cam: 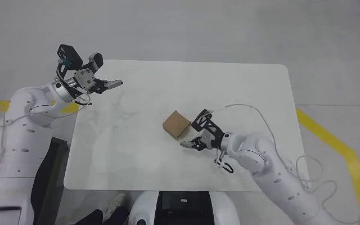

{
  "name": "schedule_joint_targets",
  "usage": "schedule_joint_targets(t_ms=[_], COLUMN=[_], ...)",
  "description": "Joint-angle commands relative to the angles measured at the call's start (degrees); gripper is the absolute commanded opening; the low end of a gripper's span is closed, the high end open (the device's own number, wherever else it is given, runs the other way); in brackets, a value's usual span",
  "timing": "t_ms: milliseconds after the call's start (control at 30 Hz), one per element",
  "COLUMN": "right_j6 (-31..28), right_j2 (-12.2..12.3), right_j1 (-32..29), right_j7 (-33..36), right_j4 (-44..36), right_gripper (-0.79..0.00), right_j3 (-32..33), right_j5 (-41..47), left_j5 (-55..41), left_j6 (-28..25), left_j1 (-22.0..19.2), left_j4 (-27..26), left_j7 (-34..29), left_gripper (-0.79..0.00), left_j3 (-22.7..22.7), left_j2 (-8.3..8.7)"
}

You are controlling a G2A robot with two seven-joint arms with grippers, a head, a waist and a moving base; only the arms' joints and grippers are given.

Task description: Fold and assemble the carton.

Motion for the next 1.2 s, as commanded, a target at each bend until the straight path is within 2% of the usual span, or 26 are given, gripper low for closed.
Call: schedule_joint_targets(t_ms=[0, 367, 833, 867, 900, 933, 1167], right_j6=[-0.2, 2.8, 4.1, 4.2, 4.2, 4.3, 5.2], right_j2=[-0.2, -2.2, -4.3, -4.4, -4.4, -4.5, -5.0], right_j1=[0.1, 3.2, 6.4, 6.5, 6.5, 6.6, 6.5], right_j7=[-1.5, -6.1, -6.2, -6.2, -6.2, -6.2, -6.4], right_j4=[0.0, 4.5, 8.0, 8.2, 8.4, 8.5, 9.0], right_gripper=[0.0, 0.0, 0.0, -0.123, -0.305, -0.382, -0.483], right_j3=[-0.8, -6.3, -9.4, -9.4, -9.5, -9.5, -9.2], right_j5=[-2.1, -7.0, -9.1, -9.2, -9.3, -9.4, -10.2], left_j5=[0.0, 0.0, 0.0, 0.0, 0.0, 0.0, 0.0], left_j6=[0.0, 0.0, 0.0, 0.0, 0.0, 0.0, 0.0], left_j1=[0.0, 0.0, 0.0, 0.0, 0.0, 0.0, 0.0], left_j4=[0.0, 0.0, 0.0, 0.0, 0.0, 0.0, 0.0], left_j7=[0.0, 0.0, 0.0, 0.0, 0.0, 0.0, 0.0], left_gripper=[0.0, 0.0, 0.0, 0.0, 0.0, 0.0, 0.0], left_j3=[0.0, 0.0, 0.0, 0.0, 0.0, 0.0, 0.0], left_j2=[0.0, 0.0, 0.0, 0.0, 0.0, 0.0, 0.0])
